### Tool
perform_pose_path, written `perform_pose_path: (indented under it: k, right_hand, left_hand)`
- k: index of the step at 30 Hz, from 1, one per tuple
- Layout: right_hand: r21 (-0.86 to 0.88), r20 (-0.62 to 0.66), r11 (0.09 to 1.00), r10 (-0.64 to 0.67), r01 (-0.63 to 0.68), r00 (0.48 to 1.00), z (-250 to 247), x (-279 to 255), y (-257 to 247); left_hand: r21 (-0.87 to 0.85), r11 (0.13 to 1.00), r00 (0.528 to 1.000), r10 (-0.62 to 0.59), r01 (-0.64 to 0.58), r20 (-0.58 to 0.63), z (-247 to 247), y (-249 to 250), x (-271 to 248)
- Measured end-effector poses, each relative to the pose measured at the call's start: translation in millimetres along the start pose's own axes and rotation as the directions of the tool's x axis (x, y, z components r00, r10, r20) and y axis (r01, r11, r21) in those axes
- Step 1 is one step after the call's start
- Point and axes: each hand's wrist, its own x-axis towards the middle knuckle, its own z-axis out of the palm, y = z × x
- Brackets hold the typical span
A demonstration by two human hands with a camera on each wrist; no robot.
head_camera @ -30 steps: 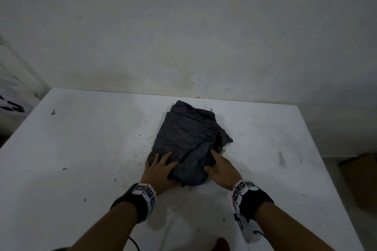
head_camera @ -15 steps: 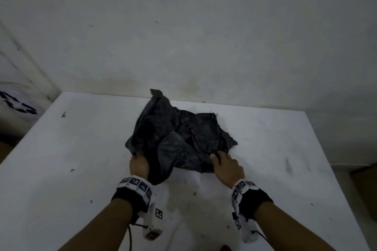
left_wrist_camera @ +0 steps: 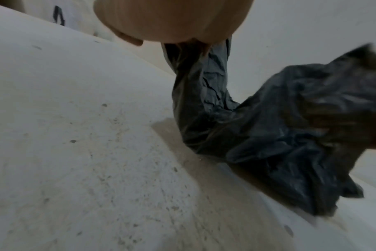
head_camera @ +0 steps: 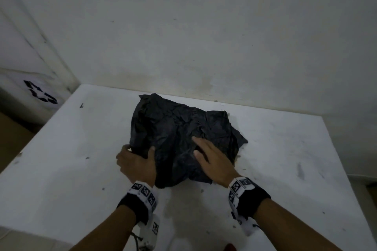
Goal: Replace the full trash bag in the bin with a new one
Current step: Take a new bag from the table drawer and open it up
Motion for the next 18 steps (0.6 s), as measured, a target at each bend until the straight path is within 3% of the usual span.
perform_pose_path:
  k: [3,6,8,10,11,13,14,16,17,18]
  right_hand:
    - [-0.275,0.273,0.961,0.117,-0.039,0.955,14.8,-2.6,7.1]
    - [-0.439,0.409,0.89,0.321,-0.124,0.854,17.9,-8.1,19.0]
    - [-0.495,0.401,0.846,0.426,-0.199,0.811,14.2,-13.2,27.0]
    - [-0.538,0.365,0.806,0.485,-0.246,0.794,5.9,-16.8,30.7]
    - [-0.533,0.341,0.804,0.488,-0.263,0.803,1.1,-17.0,31.5]
    - [-0.443,0.252,0.841,0.448,-0.309,0.858,-8.3,-15.1,30.1]
    - [-0.405,0.18,0.857,0.417,-0.319,0.891,-12.1,-13.5,29.9]
    - [-0.365,-0.002,0.871,0.352,-0.328,0.936,-17.0,-8.3,27.8]
    - [-0.334,-0.061,0.876,0.347,-0.347,0.936,-17.6,-5.9,26.7]
    - [-0.3,-0.076,0.876,0.374,-0.379,0.924,-17.7,-4.5,25.8]
  left_hand:
    - [-0.119,0.984,0.989,0.142,-0.135,0.048,-2.1,8.2,-15.3]
    - [-0.265,0.961,0.987,-0.043,0.084,0.157,-1.3,9.8,-9.1]
    - [-0.26,0.936,0.967,-0.202,0.238,0.157,-3.0,4.6,11.1]
    - [-0.31,0.908,0.952,-0.222,0.281,0.211,-7.1,-1.3,30.2]
    - [-0.272,0.933,0.961,-0.186,0.238,0.205,-4.2,-9.1,37.6]
    - [-0.152,0.942,0.944,-0.269,0.299,0.193,-2.2,-2.0,30.7]
    - [-0.101,0.957,0.951,-0.253,0.273,0.181,0.3,0.9,23.7]
    - [-0.02,1.0,0.991,0.007,-0.004,0.135,7.2,13.7,6.4]
    - [0.04,0.977,0.964,0.199,-0.209,0.174,10.2,17.0,-1.3]
    - [0.07,0.918,0.896,0.362,-0.391,0.256,14.5,21.9,-8.9]
